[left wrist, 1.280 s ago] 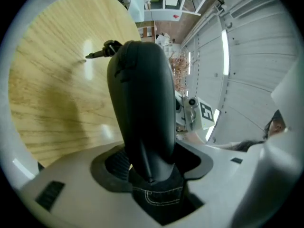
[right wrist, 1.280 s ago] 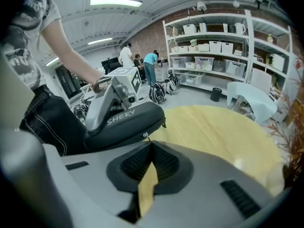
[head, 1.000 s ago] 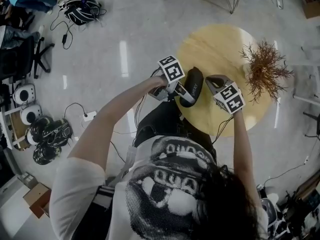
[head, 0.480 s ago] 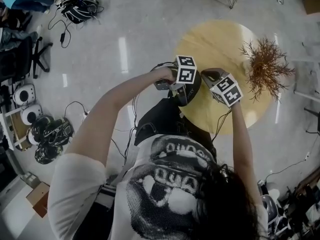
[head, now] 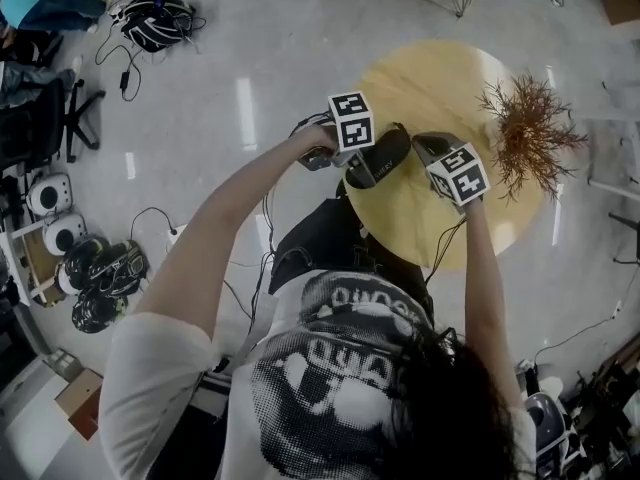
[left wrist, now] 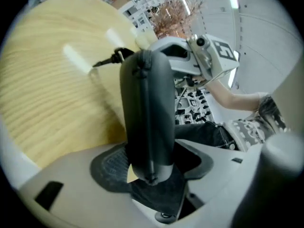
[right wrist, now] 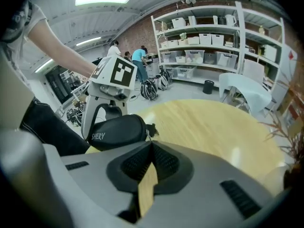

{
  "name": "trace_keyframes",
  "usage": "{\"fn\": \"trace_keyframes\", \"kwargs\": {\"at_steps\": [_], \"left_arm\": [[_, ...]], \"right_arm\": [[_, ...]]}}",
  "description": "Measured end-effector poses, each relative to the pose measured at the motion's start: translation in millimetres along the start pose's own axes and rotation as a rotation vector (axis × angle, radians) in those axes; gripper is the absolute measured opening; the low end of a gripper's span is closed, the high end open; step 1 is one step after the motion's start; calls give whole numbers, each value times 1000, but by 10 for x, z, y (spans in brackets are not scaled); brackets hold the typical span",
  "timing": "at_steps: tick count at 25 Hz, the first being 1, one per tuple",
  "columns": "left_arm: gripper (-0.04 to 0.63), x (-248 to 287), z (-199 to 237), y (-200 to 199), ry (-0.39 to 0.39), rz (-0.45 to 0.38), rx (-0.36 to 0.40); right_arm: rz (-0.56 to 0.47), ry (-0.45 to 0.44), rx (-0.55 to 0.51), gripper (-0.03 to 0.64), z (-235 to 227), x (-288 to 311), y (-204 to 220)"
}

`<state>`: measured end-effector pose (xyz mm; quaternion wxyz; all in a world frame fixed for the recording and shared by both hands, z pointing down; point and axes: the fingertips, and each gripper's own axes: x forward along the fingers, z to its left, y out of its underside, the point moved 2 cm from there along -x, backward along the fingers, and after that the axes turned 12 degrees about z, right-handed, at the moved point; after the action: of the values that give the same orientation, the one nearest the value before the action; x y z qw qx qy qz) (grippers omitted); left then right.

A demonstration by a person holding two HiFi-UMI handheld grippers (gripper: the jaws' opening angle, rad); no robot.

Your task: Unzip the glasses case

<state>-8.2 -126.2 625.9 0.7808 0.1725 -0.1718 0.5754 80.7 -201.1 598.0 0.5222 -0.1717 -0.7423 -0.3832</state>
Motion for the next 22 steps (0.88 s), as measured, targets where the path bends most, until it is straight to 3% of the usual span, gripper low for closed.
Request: {"fn": "trace_keyframes", "kwargs": {"at_steps": [6, 15, 22], "left_arm": [[274, -392, 182, -67, -64, -228, -44], [305, -726, 372, -6, -200, -450, -45], [322, -762, 332, 22, -274, -552, -44]], "right_arm": [[41, 23, 95, -2, -167, 2, 248], [21, 26, 182, -2, -90, -27, 371], [-43, 16, 240, -2, 182, 3, 306]]}}
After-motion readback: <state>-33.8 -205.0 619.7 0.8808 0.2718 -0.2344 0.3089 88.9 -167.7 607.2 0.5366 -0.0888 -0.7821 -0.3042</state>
